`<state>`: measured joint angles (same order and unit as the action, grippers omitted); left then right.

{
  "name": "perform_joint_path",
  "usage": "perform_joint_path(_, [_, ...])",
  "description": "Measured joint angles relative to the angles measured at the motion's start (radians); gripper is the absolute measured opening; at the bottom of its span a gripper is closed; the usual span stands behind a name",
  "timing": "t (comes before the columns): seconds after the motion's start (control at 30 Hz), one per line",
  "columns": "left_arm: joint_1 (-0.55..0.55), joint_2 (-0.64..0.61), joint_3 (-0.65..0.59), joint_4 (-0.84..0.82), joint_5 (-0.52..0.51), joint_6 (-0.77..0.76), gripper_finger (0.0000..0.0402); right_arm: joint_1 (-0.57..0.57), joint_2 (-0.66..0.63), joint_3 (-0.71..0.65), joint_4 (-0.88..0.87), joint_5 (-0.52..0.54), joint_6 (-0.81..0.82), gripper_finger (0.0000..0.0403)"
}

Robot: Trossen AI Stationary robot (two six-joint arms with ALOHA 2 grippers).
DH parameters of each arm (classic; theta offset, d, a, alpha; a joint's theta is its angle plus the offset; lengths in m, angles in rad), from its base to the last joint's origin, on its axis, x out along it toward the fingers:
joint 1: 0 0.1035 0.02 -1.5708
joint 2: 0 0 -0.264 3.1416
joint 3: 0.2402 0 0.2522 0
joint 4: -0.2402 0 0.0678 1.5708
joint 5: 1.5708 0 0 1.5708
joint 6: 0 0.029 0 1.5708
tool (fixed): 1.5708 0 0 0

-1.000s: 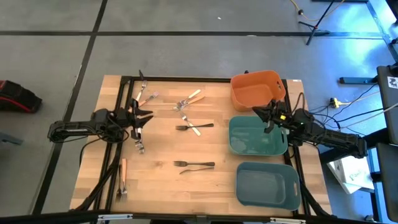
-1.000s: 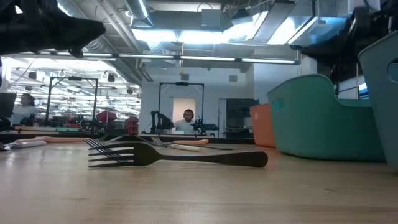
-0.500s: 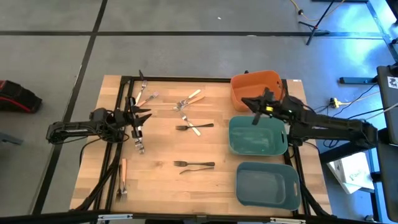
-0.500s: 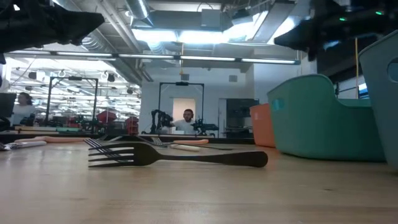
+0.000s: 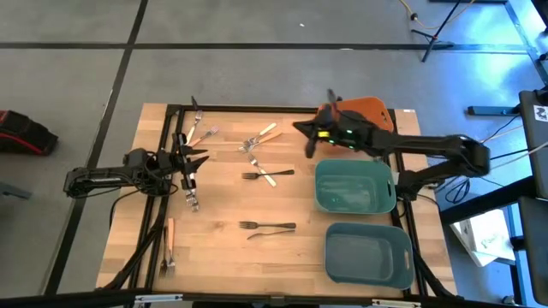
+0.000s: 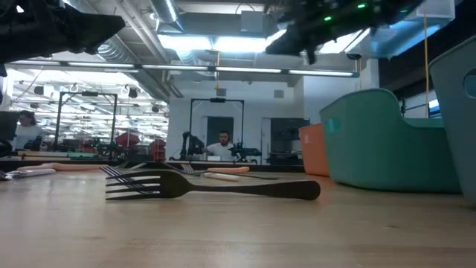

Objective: Sort silverware by color (type)
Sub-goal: Put the black fork into the orange bin

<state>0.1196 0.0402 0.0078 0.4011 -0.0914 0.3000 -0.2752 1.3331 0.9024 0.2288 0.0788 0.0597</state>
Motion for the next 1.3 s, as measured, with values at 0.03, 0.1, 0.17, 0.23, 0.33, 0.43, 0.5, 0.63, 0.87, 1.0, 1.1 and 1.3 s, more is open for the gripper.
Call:
perform_joint_path(0.03, [0.0,0.0,0.0,0.0,0.0,0.0,0.008,0.0,0.039,0.028,-0.001,0.0,-0.011,0.0001])
perform_joint_path(0.1, [0.0,0.0,0.0,-0.003,0.0,0.0,0.008,0.0,0.111,0.085,-0.011,0.0,-0.031,0.0001])
perform_joint_path(0.17, [0.0,0.0,0.0,-0.007,0.0,0.0,0.008,0.0,0.174,0.144,-0.045,0.0,-0.066,0.0001])
perform_joint_path(0.23, [0.0,0.0,0.0,-0.006,0.0,-0.001,0.008,0.0,0.235,0.212,-0.103,0.0,-0.096,0.0001])
perform_joint_path(0.33, [0.0,0.0,0.0,-0.004,0.0,-0.001,0.008,0.0,0.319,0.31,-0.234,-0.005,-0.118,0.0001])
perform_joint_path(0.43, [0.0,0.0,0.0,-0.004,-0.001,-0.001,0.008,0.001,0.388,0.389,-0.37,-0.031,-0.118,0.0016])
perform_joint_path(0.5, [0.0,0.0,0.0,-0.003,-0.004,-0.001,0.008,0.007,0.424,0.426,-0.444,-0.049,-0.118,0.0037])
perform_joint_path(0.63, [0.0,0.0,0.0,-0.003,-0.004,-0.002,0.008,0.02,0.476,0.462,-0.533,-0.079,-0.118,0.0092])
perform_joint_path(0.87, [0.0,0.0,0.001,-0.004,-0.003,-0.003,0.008,0.069,0.527,0.464,-0.544,-0.186,-0.142,0.0148])
perform_joint_path(1.0, [0.0,0.0,0.001,-0.004,-0.004,-0.003,0.008,0.102,0.569,0.464,-0.541,-0.178,-0.152,0.0151])
perform_joint_path(1.1, [0.0,0.0,0.001,-0.004,-0.004,-0.003,0.008,0.117,0.598,0.464,-0.544,-0.176,-0.168,0.0151])
perform_joint_path(1.3, [0.0,0.0,0.001,-0.004,-0.004,-0.004,0.008,0.125,0.652,0.464,-0.534,-0.122,-0.168,0.0152])
